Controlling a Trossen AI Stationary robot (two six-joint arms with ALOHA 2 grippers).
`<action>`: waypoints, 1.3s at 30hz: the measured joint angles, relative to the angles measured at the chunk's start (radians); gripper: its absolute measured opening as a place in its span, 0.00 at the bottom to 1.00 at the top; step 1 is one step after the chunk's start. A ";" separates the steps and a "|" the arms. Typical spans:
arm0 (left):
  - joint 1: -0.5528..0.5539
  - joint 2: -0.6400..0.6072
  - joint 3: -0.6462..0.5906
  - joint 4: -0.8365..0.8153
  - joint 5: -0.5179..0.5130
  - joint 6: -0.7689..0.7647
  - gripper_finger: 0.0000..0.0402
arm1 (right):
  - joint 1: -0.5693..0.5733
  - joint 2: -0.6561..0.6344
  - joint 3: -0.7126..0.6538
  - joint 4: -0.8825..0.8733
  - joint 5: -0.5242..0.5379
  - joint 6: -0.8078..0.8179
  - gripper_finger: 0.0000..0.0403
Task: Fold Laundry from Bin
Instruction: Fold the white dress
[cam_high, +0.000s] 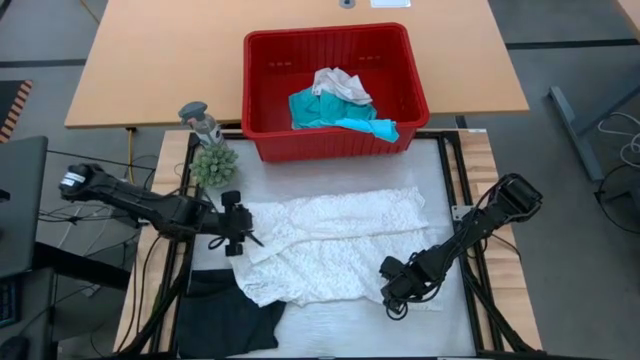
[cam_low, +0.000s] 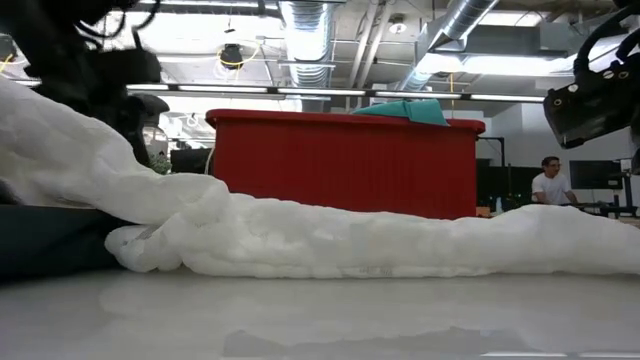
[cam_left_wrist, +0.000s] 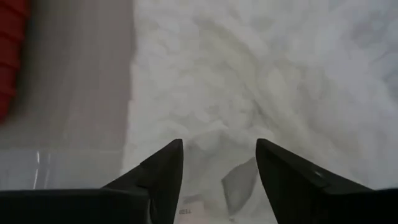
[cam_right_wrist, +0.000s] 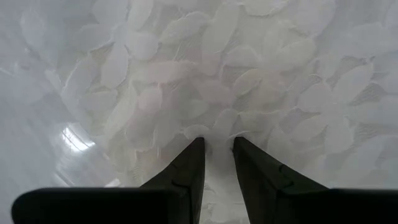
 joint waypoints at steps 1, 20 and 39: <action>0.009 0.022 0.000 0.005 0.012 0.002 0.48 | 0.000 0.000 0.000 0.000 0.000 0.000 0.29; 0.038 0.121 0.118 -0.116 -0.015 -0.010 0.21 | 0.001 0.000 0.000 0.010 0.001 0.001 0.29; 0.037 0.136 0.157 -0.155 0.115 0.063 0.23 | 0.021 -0.001 0.000 0.017 0.008 0.000 0.29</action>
